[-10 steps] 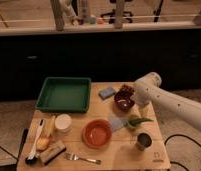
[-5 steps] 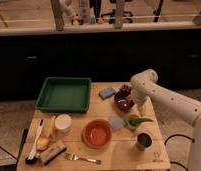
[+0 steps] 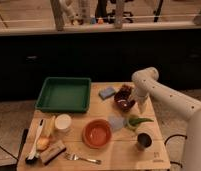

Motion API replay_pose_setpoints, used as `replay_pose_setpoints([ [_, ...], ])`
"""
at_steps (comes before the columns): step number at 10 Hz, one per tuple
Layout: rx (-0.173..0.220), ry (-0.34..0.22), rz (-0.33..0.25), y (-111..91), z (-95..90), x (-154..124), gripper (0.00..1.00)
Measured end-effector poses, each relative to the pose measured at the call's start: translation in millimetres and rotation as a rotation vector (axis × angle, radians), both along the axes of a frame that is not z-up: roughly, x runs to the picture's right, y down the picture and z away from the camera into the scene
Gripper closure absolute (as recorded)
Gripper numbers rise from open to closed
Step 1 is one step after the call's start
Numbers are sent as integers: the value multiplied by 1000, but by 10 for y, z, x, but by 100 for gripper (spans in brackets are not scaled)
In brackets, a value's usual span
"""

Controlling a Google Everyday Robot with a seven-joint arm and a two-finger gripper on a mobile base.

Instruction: Stack bowls into tray

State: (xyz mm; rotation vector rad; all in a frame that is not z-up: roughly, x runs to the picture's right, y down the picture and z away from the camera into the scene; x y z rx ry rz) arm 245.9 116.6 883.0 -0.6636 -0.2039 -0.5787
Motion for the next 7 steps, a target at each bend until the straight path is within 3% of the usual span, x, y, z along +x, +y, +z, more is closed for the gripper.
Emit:
replay_pose_setpoints([
  [4, -4, -20, 4, 21, -30, 77, 92],
  [5, 4, -23, 1, 7, -36, 78, 98],
  [7, 14, -38, -5, -7, -81, 61, 100],
])
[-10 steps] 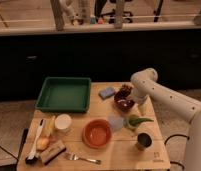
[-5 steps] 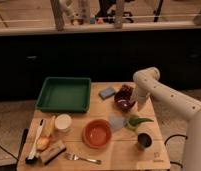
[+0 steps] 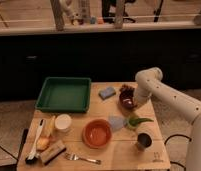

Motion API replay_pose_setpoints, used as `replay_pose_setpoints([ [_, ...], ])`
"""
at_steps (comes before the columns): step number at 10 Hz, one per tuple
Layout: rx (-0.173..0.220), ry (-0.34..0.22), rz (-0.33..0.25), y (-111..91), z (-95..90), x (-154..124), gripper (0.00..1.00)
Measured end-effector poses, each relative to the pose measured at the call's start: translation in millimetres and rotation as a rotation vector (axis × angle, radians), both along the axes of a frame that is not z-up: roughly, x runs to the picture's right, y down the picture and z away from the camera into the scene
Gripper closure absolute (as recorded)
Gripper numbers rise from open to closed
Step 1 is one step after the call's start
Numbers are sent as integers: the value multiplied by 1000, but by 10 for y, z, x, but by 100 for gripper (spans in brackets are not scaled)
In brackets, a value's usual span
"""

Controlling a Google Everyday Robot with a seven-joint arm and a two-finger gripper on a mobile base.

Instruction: Stack bowls into tray

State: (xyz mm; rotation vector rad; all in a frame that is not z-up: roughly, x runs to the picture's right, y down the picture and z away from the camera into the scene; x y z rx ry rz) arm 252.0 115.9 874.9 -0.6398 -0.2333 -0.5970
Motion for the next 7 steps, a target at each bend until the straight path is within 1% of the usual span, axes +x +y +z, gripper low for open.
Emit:
replay_pose_setpoints([
  [4, 27, -30, -7, -24, -102, -45, 100],
  [7, 56, -63, -12, -91, -211, -106, 100],
])
